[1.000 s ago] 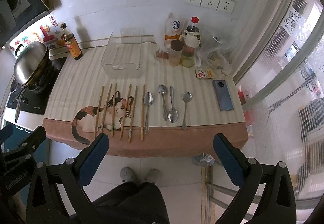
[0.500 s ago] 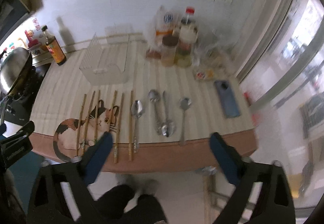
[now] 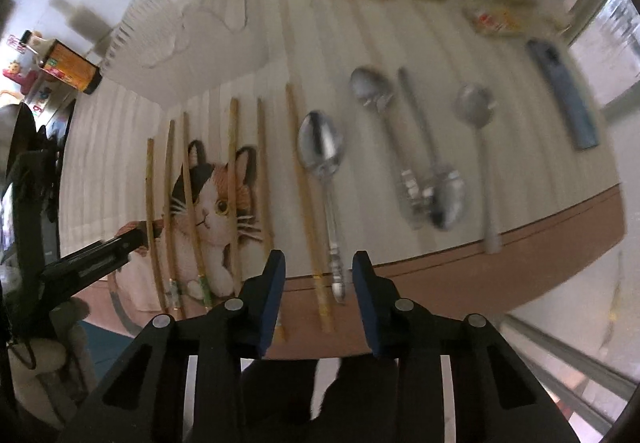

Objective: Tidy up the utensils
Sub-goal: 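Grasp a wooden chopstick with the left tool while the right tool grasps another chopstick, then carry the chopsticks into the clear drainer basket and open both tools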

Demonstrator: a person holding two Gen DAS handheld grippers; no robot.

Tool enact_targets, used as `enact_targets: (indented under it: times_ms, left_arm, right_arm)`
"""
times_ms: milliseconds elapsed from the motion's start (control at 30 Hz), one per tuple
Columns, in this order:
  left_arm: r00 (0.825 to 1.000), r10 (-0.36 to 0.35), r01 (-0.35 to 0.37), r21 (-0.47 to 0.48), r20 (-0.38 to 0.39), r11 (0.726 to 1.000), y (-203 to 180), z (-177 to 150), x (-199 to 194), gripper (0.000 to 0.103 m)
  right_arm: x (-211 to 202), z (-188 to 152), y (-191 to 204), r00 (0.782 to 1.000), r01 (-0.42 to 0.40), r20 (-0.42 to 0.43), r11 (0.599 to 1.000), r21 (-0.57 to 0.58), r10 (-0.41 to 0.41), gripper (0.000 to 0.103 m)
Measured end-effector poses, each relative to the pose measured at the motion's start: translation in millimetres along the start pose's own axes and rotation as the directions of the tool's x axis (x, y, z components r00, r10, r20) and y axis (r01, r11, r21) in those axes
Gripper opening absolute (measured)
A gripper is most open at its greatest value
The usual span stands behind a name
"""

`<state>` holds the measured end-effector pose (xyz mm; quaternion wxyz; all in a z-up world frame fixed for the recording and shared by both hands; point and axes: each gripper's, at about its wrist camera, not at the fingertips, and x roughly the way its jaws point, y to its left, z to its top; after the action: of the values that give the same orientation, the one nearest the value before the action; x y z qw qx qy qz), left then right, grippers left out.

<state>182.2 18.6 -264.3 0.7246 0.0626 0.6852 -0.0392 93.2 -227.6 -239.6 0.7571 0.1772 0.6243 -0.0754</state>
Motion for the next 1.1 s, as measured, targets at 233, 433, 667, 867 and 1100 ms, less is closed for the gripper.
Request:
enact_targets:
  times_ms: [233, 433, 667, 867, 1100]
  left_arm:
    - [0.999, -0.04, 0.04, 0.019, -0.019, 0.999, 3.0, 4.1, 14.3, 0.005]
    - [0.998, -0.049, 0.049, 0.003, -0.031, 0.999, 28.7, -6.8, 10.0, 0.005]
    - [0.999, -0.046, 0.047, 0.034, -0.024, 0.998, 46.5, -14.6, 11.2, 0.005]
    - [0.999, -0.042, 0.043, 0.043, -0.03, 0.998, 31.5, -5.7, 20.3, 0.005]
    - [0.999, -0.039, 0.04, 0.051, -0.022, 0.998, 19.5, -0.7, 19.1, 0.006]
  right_arm:
    - [42.0, 17.2, 31.5, 0.996, -0.034, -0.081, 0.999, -0.014, 0.033, 0.037]
    - [78.6, 27.5, 59.9, 0.993, 0.036, -0.109, 0.996, -0.076, -0.044, 0.031]
    - [89.6, 7.9, 75.3, 0.978, 0.145, -0.132, 0.978, -0.148, -0.165, 0.007]
    - [88.5, -4.3, 72.6, 0.974, 0.162, -0.137, 0.977, -0.14, -0.181, 0.007]
    - [88.5, 3.2, 74.8, 0.969, 0.189, -0.133, 0.97, -0.152, -0.21, 0.008]
